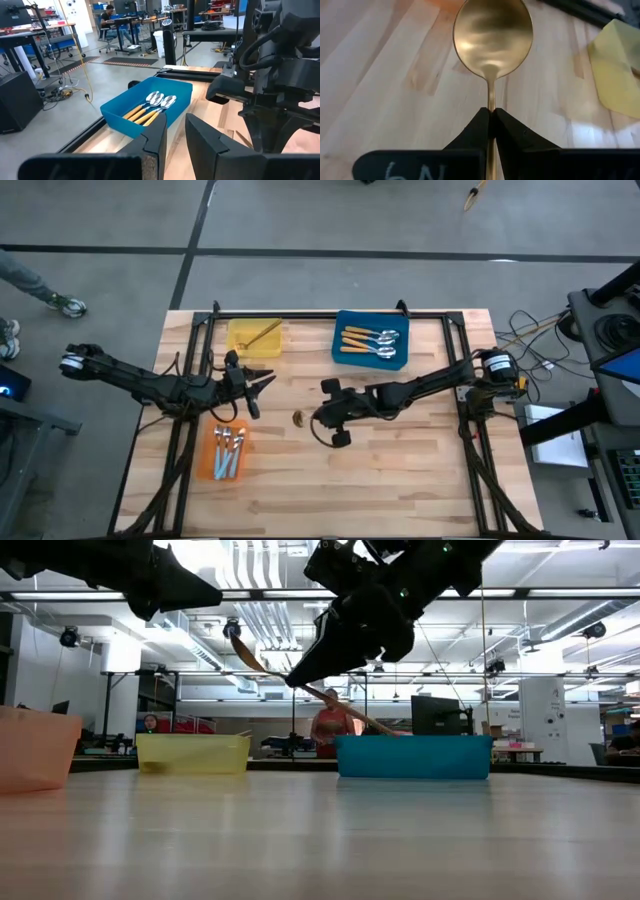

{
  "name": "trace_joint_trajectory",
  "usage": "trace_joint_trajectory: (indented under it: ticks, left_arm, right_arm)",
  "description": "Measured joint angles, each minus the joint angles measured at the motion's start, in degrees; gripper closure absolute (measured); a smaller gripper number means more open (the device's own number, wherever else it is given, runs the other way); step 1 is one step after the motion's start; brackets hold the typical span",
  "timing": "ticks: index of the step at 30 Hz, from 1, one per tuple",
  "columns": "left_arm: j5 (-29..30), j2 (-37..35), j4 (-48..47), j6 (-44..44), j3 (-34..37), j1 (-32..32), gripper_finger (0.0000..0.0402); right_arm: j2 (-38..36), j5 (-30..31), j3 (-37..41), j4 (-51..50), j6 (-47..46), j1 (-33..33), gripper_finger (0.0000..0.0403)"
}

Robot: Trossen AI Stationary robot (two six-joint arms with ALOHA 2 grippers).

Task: Sort silverware by color (type)
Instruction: Put the gold spoon into the yellow bin

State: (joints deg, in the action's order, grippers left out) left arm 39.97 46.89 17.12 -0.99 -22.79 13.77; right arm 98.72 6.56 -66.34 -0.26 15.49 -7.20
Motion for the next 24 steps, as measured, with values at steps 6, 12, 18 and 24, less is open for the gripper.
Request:
trace_joint_trajectory:
  ticks: [6, 12, 18, 24]
  left_arm:
    - [-0.02, 0.0, 0.0, -0.04, 0.0, 0.02, 0.0349]
    - [-0.02, 0.0, -0.02, -0.04, 0.0, 0.02, 0.0349]
    - [-0.02, 0.0, 0.0, -0.36, 0.0, 0.02, 0.0349]
    - [-0.02, 0.0, 0.0, -1.01, 0.0, 0.01, 0.0349]
  right_arm:
    - [0.0, 1.16, 3.77, 10.65, -0.71, 0.0, 0.039]
    - [0.0, 1.98, 6.11, 17.28, -0.66, -0.03, 0.039]
    - [0.0, 2.69, 6.42, 17.34, -0.94, -0.04, 0.039]
    - [0.0, 2.67, 6.67, 17.28, -1.42, -0.04, 0.039]
